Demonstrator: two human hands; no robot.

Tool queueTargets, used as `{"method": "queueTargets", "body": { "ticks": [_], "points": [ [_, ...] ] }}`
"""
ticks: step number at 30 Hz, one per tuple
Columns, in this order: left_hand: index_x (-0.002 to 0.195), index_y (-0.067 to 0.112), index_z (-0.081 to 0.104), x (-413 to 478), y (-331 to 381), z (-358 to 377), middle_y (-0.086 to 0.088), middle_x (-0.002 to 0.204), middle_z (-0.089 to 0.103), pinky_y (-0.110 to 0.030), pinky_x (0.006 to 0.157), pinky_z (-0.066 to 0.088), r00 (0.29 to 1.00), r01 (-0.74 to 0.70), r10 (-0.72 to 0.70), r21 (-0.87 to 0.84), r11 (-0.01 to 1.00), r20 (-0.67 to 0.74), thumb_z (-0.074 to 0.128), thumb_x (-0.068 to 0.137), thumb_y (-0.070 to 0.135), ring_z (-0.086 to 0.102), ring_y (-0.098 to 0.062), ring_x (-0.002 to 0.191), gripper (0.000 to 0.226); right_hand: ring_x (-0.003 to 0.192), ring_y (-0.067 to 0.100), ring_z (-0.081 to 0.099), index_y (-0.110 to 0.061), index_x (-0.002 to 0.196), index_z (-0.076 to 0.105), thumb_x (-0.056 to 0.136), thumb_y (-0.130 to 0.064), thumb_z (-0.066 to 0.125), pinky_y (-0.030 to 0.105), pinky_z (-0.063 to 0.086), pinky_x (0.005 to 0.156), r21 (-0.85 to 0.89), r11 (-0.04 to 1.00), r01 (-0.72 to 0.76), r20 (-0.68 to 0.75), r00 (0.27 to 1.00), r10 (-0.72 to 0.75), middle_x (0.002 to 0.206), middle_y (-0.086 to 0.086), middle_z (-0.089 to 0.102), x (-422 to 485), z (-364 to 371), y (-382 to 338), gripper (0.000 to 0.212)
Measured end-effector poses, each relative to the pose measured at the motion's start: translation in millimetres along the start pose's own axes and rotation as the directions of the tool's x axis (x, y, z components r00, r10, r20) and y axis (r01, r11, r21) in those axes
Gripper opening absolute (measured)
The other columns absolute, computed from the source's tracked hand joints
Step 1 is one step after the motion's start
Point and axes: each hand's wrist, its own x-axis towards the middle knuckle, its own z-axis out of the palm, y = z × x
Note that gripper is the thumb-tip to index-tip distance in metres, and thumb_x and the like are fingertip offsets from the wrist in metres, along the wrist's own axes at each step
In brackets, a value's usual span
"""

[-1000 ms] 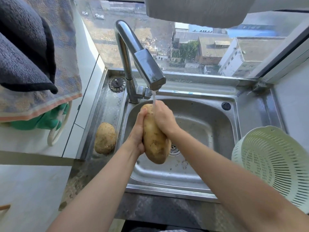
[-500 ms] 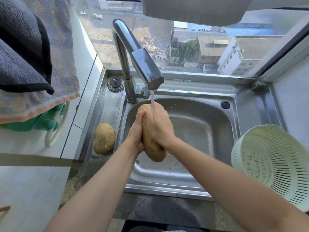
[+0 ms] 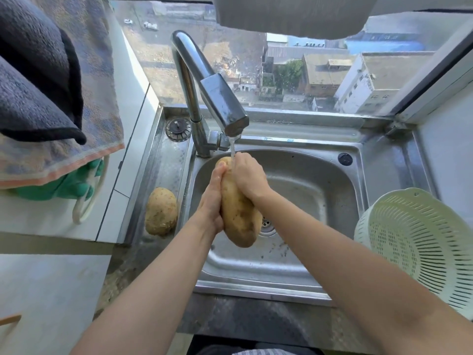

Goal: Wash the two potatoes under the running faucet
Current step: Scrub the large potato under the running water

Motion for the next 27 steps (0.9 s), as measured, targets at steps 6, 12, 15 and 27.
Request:
{"method": "queueTargets", "body": {
  "ticks": [6, 12, 15, 27],
  "points": [
    [0.12, 0.014, 0.072, 2, 4, -2, -0.014, 0.117, 0.074, -0.038, 0.088, 0.055, 0.998, -0.054, 0.055, -0.029, 0.998, 0.023, 0.064, 0.083, 0.064, 0.071, -0.027, 0.111, 0.063, 0.138, 0.031, 0.039, -0.007, 0.145, 0.044, 0.098, -0.041, 0.03, 0.044, 0.032, 0.115, 0.072, 0.98, 0.186, -0.055, 0.982, -0.182, 0.15, 0.014, 0.045, -19, 8, 5, 0.059],
    [0.126, 0.013, 0.069, -5, 3, 7, -0.019, 0.122, 0.072, -0.045, 0.087, 0.058, 1.0, -0.005, 0.005, -0.029, 1.0, 0.002, 0.074, 0.06, 0.073, 0.071, -0.034, 0.11, 0.089, 0.113, 0.032, 0.049, 0.0, 0.11, 0.05, 0.105, -0.023, 0.024, 0.049, 0.037, 0.106, 0.179, 0.984, -0.005, 0.028, 1.0, 0.0, 0.126, 0.023, 0.053, -13, -8, 7, 0.035],
    [0.128, 0.016, 0.069, -2, 1, 4, -0.016, 0.13, 0.069, -0.047, 0.106, 0.05, 0.999, -0.042, 0.041, -0.032, 0.999, -0.02, 0.068, 0.07, 0.075, 0.067, -0.032, 0.118, 0.083, 0.143, 0.036, 0.031, -0.003, 0.15, 0.029, 0.101, -0.046, 0.029, 0.05, 0.027, 0.118, -0.002, 0.986, 0.166, -0.049, 0.985, -0.166, 0.154, 0.022, 0.035, -45, 16, 11, 0.066],
    [0.114, 0.014, 0.07, -20, 3, 3, -0.014, 0.101, 0.077, -0.045, 0.083, 0.058, 0.997, -0.072, 0.071, 0.035, 0.997, 0.025, 0.044, 0.092, 0.065, 0.074, -0.028, 0.093, 0.062, 0.112, 0.029, 0.069, -0.017, 0.131, 0.062, 0.064, -0.084, 0.06, 0.049, 0.051, 0.104, 0.648, 0.66, -0.381, 0.498, 0.867, 0.011, 0.121, 0.013, 0.072, -19, -8, 61, 0.095]
  ]
}}
